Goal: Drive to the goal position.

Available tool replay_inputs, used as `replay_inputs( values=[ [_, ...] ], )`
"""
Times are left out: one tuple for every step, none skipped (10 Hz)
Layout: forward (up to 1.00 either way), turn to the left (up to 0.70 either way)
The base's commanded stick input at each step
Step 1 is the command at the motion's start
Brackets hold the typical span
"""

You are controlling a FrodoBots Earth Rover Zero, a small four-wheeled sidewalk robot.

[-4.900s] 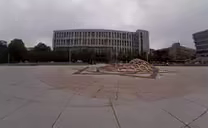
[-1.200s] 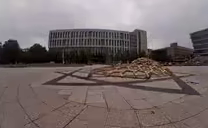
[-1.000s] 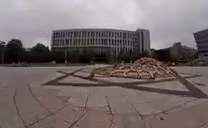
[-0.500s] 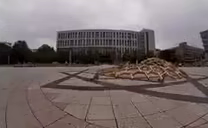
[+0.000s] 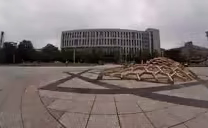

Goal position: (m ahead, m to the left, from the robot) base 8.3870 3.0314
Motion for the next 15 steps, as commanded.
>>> replay_inputs(
  values=[
    [0.7,0.0],
    [0.7,0.0],
    [0.7,0.0],
    [0.7,0.0],
    [0.7,0.0],
    [0.7,0.0],
    [0.7,0.0],
    [0.7,0.0],
    [0.7,0.0],
    [0.7,0.0],
    [0.7,0.0],
    [0.7,0.0],
    [0.7,0.0],
    [0.7,0.0],
    [0.7,0.0]
  ],
)
